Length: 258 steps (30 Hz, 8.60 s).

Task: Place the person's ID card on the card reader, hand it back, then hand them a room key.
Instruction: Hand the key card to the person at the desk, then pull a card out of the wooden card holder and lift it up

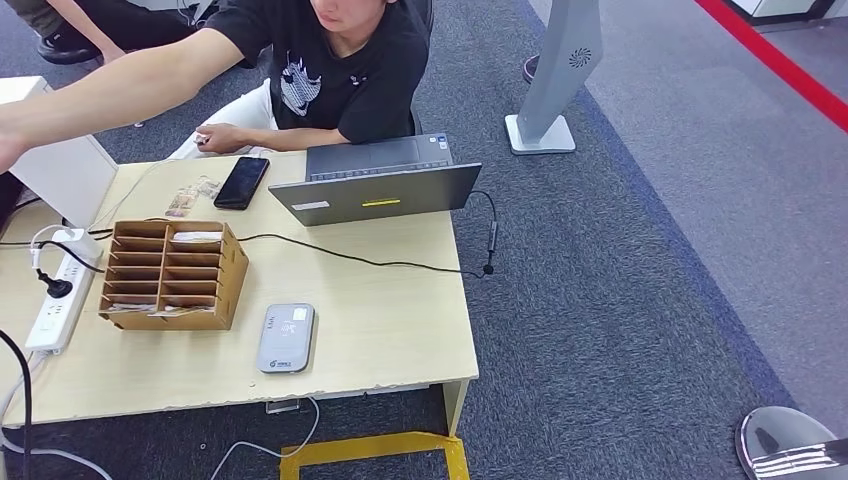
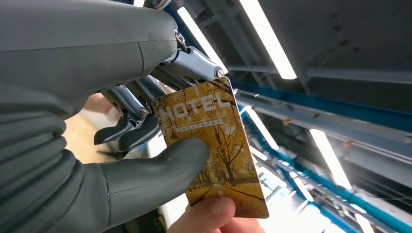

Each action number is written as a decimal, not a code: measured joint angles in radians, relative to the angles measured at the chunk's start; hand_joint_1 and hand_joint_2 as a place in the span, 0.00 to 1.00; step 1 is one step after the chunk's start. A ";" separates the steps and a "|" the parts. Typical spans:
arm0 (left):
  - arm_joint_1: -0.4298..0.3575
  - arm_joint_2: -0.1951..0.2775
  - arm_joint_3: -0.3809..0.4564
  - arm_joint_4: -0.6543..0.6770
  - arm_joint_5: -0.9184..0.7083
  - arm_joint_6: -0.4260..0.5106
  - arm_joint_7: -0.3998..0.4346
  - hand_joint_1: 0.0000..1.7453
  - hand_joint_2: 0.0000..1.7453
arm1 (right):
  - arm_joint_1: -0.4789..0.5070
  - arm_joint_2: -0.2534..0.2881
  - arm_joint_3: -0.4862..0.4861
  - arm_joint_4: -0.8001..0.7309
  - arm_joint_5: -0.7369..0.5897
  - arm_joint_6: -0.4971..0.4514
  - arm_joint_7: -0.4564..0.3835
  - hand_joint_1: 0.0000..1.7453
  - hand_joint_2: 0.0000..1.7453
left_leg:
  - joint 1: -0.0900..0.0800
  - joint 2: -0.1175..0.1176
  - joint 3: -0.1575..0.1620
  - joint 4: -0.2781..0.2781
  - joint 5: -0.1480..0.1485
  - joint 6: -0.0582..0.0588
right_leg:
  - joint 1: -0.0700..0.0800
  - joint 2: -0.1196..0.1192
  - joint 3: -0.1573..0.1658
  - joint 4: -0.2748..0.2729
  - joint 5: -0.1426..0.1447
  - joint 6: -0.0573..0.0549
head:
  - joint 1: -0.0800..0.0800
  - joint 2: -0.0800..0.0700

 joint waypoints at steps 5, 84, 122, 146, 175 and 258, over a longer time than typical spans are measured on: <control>0.044 -0.062 -0.009 -0.069 -0.088 0.000 -0.008 1.00 1.00 | 0.000 0.000 0.000 0.000 0.006 0.000 -0.004 0.00 1.00 | 0.000 0.001 0.000 0.000 0.000 0.000 | 0.000 0.001 0.000 0.000 0.000 0.000 | 0.000 0.000; 0.678 0.333 -0.353 -0.672 -0.199 -0.577 0.461 0.00 1.00 | 0.033 -0.006 -0.101 0.001 -0.121 -0.001 -0.053 0.00 1.00 | 0.001 0.005 -0.001 -0.001 -0.002 0.000 | 0.001 0.005 -0.003 0.000 -0.001 -0.001 | 0.000 0.000; 0.577 0.039 -0.164 -0.325 -0.231 -0.329 0.323 0.00 1.00 | 0.028 -0.005 -0.052 0.000 -0.063 -0.019 -0.056 0.00 1.00 | 0.001 0.005 -0.001 -0.001 -0.002 0.000 | 0.001 0.004 -0.003 0.000 -0.001 -0.001 | 0.000 0.000; 0.587 0.073 -0.292 -0.338 -0.206 -0.400 0.343 0.00 1.00 | 0.023 -0.001 -0.036 0.000 -0.023 -0.021 -0.043 0.00 1.00 | 0.001 0.005 -0.001 -0.001 -0.002 0.000 | 0.001 0.005 -0.003 0.000 -0.001 -0.001 | 0.000 0.000; 0.632 0.100 -0.223 -0.414 -0.223 -0.398 0.301 0.00 1.00 | 0.012 0.022 -0.003 -0.004 -0.037 -0.030 -0.047 0.00 1.00 | 0.001 0.004 -0.001 -0.001 -0.002 0.000 | 0.001 0.004 -0.002 0.000 -0.001 0.000 | 0.000 0.000; 0.273 -0.037 -0.424 0.107 -0.276 -0.389 0.262 0.00 1.00 | 0.006 0.017 -0.008 -0.004 -0.003 -0.030 -0.047 0.00 1.00 | 0.000 0.005 -0.001 0.000 -0.002 0.000 | 0.001 0.004 -0.003 0.000 -0.001 -0.001 | 0.000 0.000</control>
